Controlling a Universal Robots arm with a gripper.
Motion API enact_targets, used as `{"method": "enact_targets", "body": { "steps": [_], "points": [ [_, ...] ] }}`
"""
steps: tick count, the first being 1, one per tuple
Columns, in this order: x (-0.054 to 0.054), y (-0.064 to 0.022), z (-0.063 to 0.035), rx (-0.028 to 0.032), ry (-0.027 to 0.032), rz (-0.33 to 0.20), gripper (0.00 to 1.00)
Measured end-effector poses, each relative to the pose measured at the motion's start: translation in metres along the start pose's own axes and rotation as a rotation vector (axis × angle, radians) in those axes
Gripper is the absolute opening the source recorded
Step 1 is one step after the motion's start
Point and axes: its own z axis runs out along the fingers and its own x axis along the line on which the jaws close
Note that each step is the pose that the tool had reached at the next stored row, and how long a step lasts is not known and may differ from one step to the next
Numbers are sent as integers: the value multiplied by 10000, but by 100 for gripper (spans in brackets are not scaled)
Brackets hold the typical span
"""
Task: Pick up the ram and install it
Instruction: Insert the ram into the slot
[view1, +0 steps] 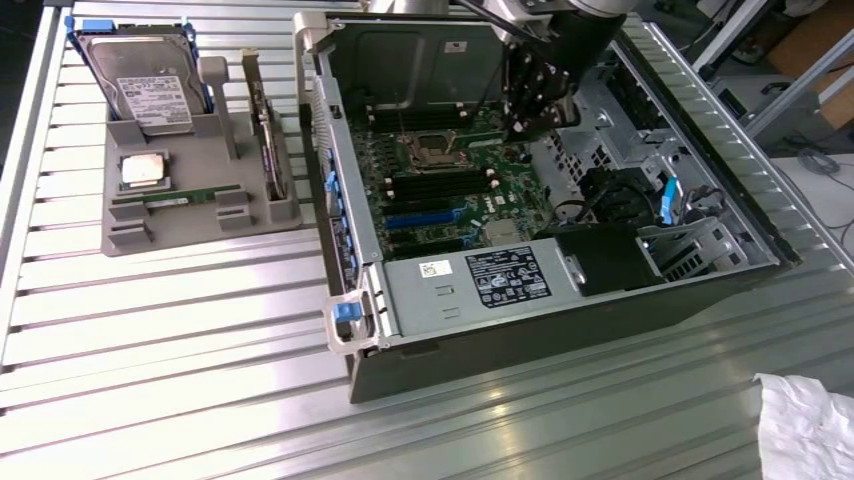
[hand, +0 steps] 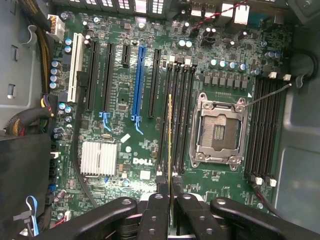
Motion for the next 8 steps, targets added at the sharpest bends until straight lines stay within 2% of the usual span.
{"method": "enact_targets", "body": {
  "steps": [8],
  "points": [
    [2, -1, 28, 0, -1, 0, 13]
  ]
}}
